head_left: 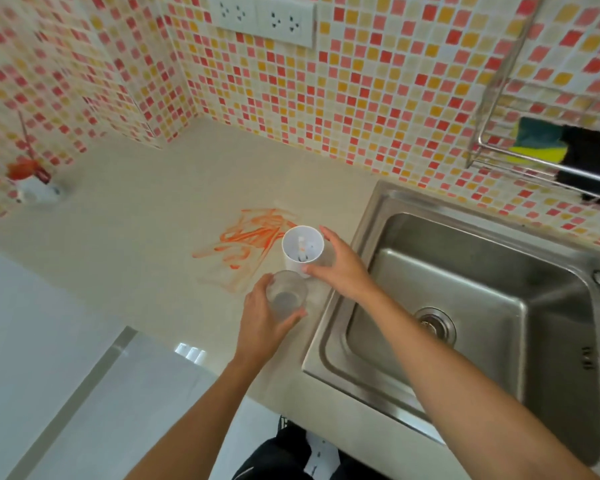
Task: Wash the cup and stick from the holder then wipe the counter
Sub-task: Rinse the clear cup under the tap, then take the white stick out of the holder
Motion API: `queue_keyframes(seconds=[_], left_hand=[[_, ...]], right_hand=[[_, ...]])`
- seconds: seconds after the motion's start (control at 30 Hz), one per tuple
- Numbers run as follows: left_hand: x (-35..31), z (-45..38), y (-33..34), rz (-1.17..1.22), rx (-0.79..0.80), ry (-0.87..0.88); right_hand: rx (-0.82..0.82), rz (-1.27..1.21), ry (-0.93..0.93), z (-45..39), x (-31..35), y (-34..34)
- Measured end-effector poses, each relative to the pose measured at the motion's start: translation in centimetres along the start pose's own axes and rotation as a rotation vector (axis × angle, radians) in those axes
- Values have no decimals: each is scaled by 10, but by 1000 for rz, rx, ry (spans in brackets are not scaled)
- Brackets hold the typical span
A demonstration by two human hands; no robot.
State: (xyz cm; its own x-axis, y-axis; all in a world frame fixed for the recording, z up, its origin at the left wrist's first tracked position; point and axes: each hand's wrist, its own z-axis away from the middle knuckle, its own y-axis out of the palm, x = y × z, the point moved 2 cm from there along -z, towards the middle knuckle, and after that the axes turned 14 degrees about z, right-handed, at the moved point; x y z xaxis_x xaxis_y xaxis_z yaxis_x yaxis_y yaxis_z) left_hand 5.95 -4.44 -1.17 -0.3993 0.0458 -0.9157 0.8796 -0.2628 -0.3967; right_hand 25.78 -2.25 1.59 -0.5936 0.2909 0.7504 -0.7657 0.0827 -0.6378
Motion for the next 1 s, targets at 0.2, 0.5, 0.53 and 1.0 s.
queue_keyframes(seconds=[0.2, 0.5, 0.53, 1.0], left_hand=[[-11, -19, -24, -23, -54, 217], [-66, -127, -19, -399, 243, 650], [-66, -131, -18, -416, 300, 664], [-70, -143, -19, -374, 465, 671]], right_hand=[[-36, -2, 25, -7, 6, 13], [-27, -13, 75, -2, 17, 13], [-26, -15, 79, -2, 19, 13], [-65, 59, 40, -2, 33, 11]])
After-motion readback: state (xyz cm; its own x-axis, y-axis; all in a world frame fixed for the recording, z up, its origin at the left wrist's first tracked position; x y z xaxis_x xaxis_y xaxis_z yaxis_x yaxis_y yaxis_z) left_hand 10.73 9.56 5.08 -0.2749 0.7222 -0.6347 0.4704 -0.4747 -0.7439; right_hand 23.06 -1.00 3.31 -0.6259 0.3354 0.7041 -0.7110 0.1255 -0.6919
